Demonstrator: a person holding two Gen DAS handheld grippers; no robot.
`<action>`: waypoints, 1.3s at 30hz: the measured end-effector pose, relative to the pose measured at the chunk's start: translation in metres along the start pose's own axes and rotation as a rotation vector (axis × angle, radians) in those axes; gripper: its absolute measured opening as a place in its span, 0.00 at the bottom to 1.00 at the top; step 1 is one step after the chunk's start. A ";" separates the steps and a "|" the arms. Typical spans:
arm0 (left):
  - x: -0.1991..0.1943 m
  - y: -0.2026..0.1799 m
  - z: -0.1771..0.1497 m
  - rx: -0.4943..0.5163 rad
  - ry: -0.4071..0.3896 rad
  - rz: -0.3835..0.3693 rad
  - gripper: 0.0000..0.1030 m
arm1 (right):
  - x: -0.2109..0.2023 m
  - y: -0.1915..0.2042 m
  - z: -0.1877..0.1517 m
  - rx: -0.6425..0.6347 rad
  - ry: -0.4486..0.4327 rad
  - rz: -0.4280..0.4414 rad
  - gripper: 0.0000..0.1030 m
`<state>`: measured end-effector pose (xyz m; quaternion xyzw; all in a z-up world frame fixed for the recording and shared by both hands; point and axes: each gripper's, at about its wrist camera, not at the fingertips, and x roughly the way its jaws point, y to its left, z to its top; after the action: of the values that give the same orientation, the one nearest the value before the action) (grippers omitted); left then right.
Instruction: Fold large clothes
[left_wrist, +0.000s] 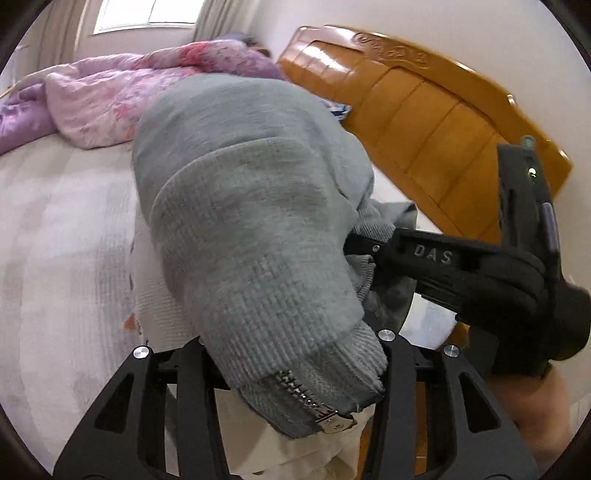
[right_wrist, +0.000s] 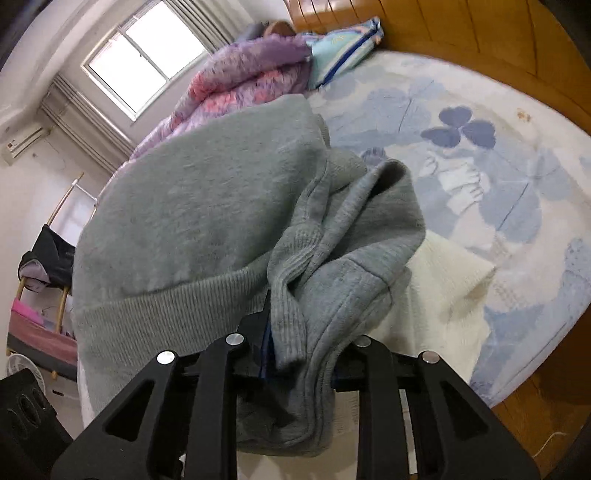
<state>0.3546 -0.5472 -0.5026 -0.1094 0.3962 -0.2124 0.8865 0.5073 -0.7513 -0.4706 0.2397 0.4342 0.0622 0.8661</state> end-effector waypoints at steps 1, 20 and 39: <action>-0.003 0.004 0.000 -0.016 -0.002 -0.030 0.41 | -0.010 -0.001 0.000 0.014 -0.041 0.007 0.19; -0.069 0.037 0.015 0.039 0.016 0.014 0.80 | -0.056 -0.010 -0.016 0.012 0.024 -0.113 0.53; 0.014 0.067 0.097 0.090 0.089 0.197 0.79 | 0.013 0.038 -0.031 -0.051 0.138 -0.011 0.74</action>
<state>0.4549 -0.4921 -0.4716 -0.0202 0.4341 -0.1465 0.8886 0.4947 -0.7022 -0.4783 0.2106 0.4923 0.0848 0.8403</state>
